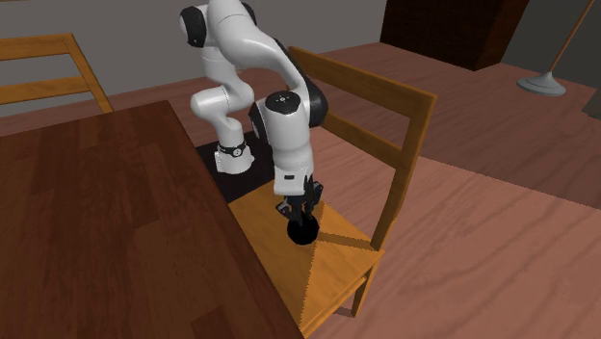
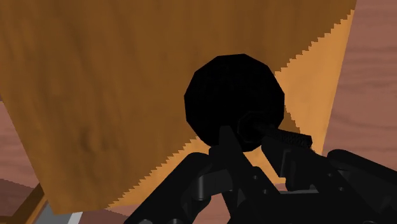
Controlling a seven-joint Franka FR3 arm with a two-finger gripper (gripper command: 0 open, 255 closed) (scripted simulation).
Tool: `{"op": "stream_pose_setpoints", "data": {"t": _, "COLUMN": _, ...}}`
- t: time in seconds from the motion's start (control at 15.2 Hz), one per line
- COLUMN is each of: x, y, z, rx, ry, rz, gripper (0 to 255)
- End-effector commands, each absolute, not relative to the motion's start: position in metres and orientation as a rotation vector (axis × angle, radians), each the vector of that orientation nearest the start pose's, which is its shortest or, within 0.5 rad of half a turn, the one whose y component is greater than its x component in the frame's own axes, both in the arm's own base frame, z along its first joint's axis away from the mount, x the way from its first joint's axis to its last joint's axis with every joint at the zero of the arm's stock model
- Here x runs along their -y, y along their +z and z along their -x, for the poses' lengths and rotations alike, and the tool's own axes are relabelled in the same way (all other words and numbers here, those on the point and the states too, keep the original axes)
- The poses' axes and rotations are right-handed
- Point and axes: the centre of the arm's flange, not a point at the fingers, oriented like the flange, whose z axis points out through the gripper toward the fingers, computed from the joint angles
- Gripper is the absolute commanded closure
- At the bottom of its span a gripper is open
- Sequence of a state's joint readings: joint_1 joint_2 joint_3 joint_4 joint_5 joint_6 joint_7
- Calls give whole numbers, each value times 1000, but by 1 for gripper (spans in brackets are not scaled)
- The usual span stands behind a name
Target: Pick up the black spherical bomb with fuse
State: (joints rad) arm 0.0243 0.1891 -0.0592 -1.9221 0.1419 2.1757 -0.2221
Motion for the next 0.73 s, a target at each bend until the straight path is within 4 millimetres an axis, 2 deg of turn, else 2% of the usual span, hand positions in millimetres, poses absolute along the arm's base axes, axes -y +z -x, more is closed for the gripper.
{"op": "stream_pose_setpoints", "data": {"t": 0.0, "x": 14, "y": 412, "z": -607, "rx": 170, "ry": -119, "rz": 3035, "gripper": 255}}
{"op": "stream_pose_setpoints", "data": {"t": 0.53, "x": 14, "y": 454, "z": -607, "rx": 170, "ry": -119, "rz": 3035, "gripper": 255}}
{"op": "stream_pose_setpoints", "data": {"t": 0.66, "x": 14, "y": 455, "z": -607, "rx": 170, "ry": -119, "rz": 3035, "gripper": 255}}
